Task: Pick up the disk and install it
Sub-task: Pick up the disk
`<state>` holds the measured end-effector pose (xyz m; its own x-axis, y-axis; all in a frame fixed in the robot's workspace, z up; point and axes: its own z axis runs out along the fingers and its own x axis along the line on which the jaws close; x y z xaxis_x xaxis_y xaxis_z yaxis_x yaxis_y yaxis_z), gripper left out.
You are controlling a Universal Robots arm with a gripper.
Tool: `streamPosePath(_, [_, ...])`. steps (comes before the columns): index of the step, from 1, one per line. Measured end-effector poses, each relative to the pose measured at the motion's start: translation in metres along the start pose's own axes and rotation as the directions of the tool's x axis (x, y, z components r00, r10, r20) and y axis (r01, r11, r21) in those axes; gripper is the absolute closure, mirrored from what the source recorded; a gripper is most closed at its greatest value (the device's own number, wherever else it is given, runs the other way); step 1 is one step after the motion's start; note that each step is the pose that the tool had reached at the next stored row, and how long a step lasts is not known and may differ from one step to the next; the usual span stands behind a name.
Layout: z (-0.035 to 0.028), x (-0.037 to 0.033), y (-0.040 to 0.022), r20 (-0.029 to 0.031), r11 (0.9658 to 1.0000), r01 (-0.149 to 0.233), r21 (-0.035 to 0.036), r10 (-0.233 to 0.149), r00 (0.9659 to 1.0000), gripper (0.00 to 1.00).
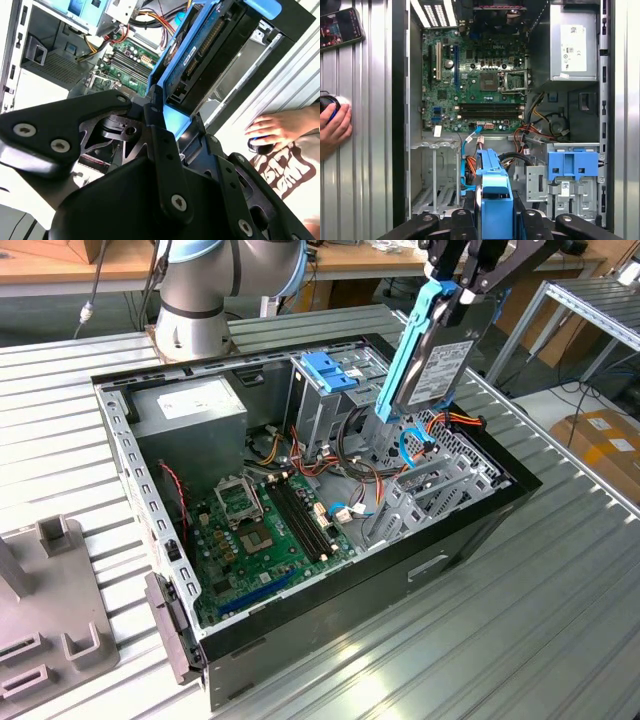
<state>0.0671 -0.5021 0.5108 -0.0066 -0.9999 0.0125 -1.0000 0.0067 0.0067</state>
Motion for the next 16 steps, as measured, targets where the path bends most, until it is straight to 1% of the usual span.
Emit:
streamPosePath(1, [0.0001, 0.0040, 0.0000, 0.0001, 1.0000, 0.000, 0.0000, 0.000, 1.0000, 0.64])
streamPosePath(2, [0.0001, 0.0113, -0.0001, -0.0001, 1.0000, 0.000, 0.0000, 0.000, 1.0000, 0.64])
streamPosePath(3, [0.0002, 0.0150, -0.0001, 0.0000, 1.0000, 0.000, 0.0000, 0.000, 1.0000, 0.64])
streamPosePath(5, [0.0003, 0.0195, -0.0001, 0.0000, 1.0000, 0.000, 0.0000, 0.000, 1.0000, 0.64])
streamPosePath(6, [0.0002, 0.0243, -0.0001, -0.0002, 1.0000, 0.000, 0.0000, 0.000, 1.0000, 0.64])
streamPosePath(8, [0.0004, 0.0292, -0.0002, 0.0001, 1.0000, 0.000, 0.0000, 0.000, 1.0000, 0.64])
streamPosePath(11, [0.0005, 0.0396, -0.0003, 0.0000, 1.0000, 0.000, 0.0000, 0.000, 1.0000, 0.64])
streamPosePath(12, [0.0005, 0.0418, -0.0003, 0.0000, 1.0000, 0.000, 0.0000, 0.000, 1.0000, 0.64])
streamPosePath(13, [0.0006, 0.0471, -0.0003, 0.0000, 1.0000, 0.000, 0.0000, 0.000, 1.0000, 0.64])
streamPosePath(14, [0.0006, 0.0497, -0.0003, -0.0001, 1.0000, 0.000, -0.0001, 0.000, 1.0000, 0.64])
streamPosePath(16, [0.0006, 0.0502, -0.0003, 0.0000, 1.0000, 0.000, 0.0000, 0.000, 1.0000, 0.64])
